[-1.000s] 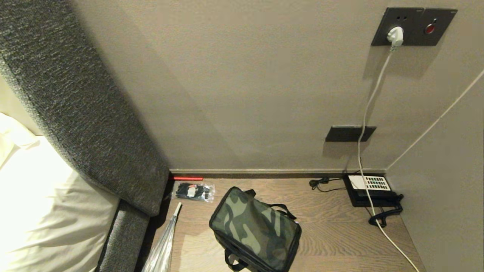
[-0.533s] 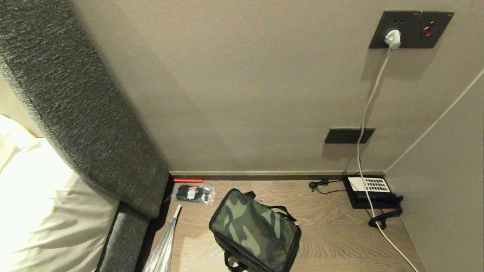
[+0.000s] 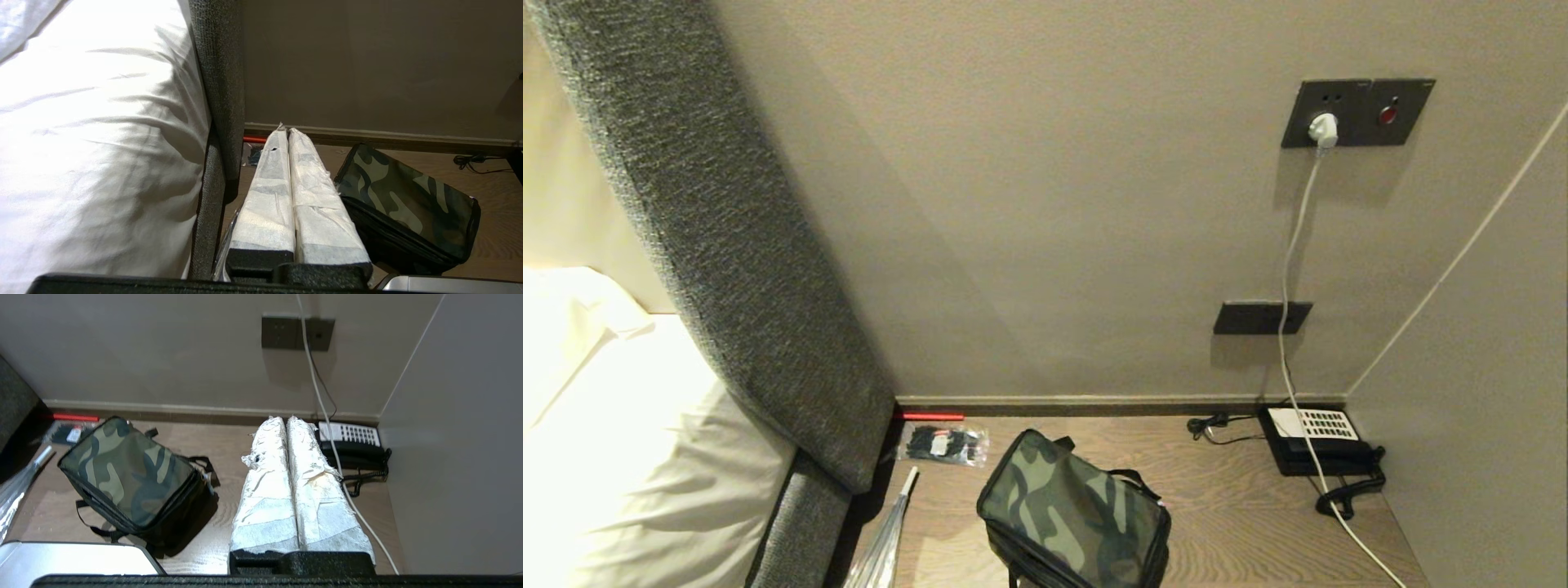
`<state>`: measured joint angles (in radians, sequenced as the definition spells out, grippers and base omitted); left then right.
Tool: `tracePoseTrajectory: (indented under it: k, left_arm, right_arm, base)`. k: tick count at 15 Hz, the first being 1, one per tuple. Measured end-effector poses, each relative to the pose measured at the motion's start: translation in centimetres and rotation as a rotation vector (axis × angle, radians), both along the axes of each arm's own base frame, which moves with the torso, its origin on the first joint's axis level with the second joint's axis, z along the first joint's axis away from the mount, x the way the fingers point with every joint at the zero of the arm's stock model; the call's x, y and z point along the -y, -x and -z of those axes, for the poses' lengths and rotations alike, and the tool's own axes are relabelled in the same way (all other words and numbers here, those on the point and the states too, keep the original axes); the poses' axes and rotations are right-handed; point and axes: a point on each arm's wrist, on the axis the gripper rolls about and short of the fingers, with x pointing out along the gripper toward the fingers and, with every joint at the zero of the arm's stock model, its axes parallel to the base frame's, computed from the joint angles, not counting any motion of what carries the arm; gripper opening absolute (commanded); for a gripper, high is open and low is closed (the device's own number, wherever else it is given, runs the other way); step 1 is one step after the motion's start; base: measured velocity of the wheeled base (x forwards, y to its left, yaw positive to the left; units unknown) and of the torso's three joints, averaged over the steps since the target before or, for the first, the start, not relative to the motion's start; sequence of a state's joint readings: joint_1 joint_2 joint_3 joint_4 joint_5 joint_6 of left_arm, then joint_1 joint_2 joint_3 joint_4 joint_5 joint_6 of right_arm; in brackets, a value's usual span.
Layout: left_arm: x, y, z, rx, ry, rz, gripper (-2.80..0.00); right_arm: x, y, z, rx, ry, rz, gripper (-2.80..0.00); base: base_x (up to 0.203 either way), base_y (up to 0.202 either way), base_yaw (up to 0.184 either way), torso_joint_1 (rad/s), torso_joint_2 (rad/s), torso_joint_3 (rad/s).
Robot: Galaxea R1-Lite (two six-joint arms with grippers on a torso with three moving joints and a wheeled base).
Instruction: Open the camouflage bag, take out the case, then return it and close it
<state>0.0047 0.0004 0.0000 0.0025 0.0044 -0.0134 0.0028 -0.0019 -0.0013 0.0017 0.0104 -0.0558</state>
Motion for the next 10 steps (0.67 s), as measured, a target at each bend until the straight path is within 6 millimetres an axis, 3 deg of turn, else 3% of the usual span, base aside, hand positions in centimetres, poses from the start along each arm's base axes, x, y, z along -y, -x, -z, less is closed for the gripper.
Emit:
tracePoseTrajectory:
  k: [10]
  left_arm:
    - [0.00, 0.00, -0.01, 0.001, 0.001, 0.000, -2.80]
  right_arm:
    - [0.00, 0.00, 0.00, 0.000, 0.000, 0.000, -2.80]
  base:
    - [0.000, 0.000, 0.000, 0.004, 0.00, 0.201]
